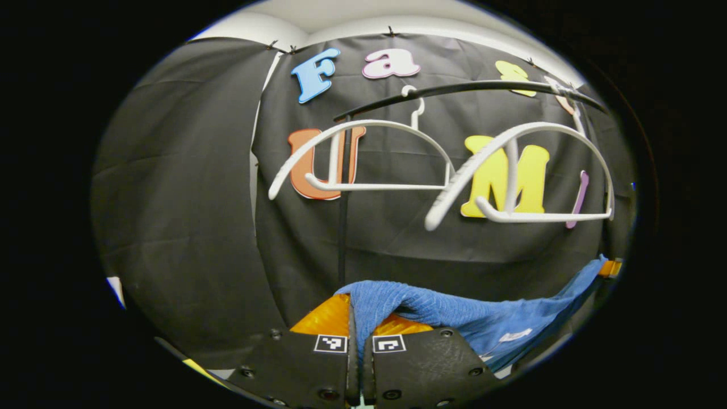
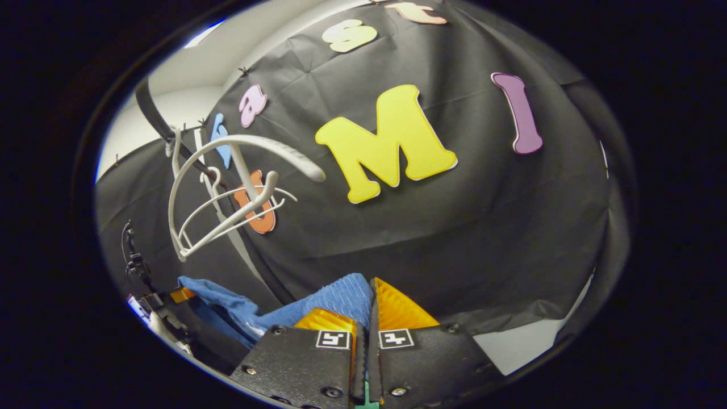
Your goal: Grasp the clothes on the hanger with both hands and then place them into the laundry hamper below.
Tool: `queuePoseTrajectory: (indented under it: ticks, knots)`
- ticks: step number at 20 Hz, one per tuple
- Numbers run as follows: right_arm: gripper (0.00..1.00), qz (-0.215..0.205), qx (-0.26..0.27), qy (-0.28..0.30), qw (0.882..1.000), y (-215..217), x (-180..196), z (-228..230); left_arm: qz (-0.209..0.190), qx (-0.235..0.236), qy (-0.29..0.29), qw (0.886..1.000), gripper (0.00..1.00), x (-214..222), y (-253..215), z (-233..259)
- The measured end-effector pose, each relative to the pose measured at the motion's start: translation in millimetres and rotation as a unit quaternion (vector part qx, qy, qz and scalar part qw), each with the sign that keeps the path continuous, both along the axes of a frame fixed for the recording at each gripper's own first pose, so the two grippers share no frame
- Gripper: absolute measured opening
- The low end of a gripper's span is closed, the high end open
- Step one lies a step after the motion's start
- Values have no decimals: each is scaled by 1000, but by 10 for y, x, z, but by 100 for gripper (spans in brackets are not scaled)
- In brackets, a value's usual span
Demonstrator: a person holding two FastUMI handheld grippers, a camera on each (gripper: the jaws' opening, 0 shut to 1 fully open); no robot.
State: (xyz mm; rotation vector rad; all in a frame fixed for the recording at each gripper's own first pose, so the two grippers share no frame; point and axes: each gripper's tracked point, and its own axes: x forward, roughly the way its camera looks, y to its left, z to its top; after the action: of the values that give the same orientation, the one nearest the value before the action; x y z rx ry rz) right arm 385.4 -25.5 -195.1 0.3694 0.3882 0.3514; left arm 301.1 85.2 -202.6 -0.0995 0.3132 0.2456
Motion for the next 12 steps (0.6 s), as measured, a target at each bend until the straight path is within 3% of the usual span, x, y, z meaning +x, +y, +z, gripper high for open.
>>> queuePoseTrajectory:
  ticks: [12]
  knots:
    - [6,55,-8,-29,998,879,-790,358,-115,7,-20,993,3,-304,-1030,307]
